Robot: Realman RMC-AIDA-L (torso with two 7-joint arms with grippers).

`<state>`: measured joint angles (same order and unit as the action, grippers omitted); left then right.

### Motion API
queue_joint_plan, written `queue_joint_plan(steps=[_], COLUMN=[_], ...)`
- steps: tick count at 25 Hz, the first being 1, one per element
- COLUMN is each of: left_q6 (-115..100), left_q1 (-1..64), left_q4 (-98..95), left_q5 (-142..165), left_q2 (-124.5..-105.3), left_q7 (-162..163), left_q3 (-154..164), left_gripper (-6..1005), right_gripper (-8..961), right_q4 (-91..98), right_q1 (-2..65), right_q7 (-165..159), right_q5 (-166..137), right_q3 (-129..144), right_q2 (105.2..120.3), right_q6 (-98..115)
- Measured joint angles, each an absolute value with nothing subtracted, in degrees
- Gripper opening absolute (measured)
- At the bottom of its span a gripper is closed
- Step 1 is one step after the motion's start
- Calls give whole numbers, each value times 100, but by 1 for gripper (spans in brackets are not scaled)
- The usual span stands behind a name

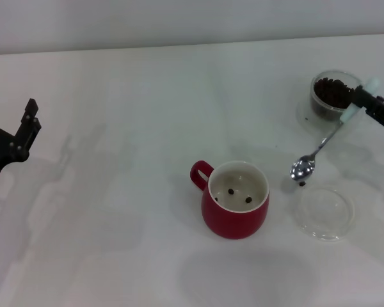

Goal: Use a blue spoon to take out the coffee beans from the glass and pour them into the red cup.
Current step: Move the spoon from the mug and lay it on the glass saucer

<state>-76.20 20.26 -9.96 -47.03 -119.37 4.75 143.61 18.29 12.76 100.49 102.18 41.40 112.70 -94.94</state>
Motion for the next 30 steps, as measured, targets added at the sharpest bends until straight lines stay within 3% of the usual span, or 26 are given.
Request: queue_joint_plan(steps=[7,14,30], left_q6=[-7619,-7565,-7478], left_q1=[2051,2088,2164], left_q4=[-980,-975,-1011], left_q5=[-4703,-4702,-4702], left_q2=[-11936,-11936,-11944], left_q7=[475,475,475], left_q3=[14361,14361,14361], left_gripper=[683,683,682], right_gripper=[167,170,177], right_q4=[1842,1805,1790], right_q1=[1057,897,817], right_q7=[10306,10372,10529], right_q5=[10146,10133,9917], right_q3=[4100,4130,4147], right_q2=[11248,11125,11220], right_q6=[-9249,-9171,-8617])
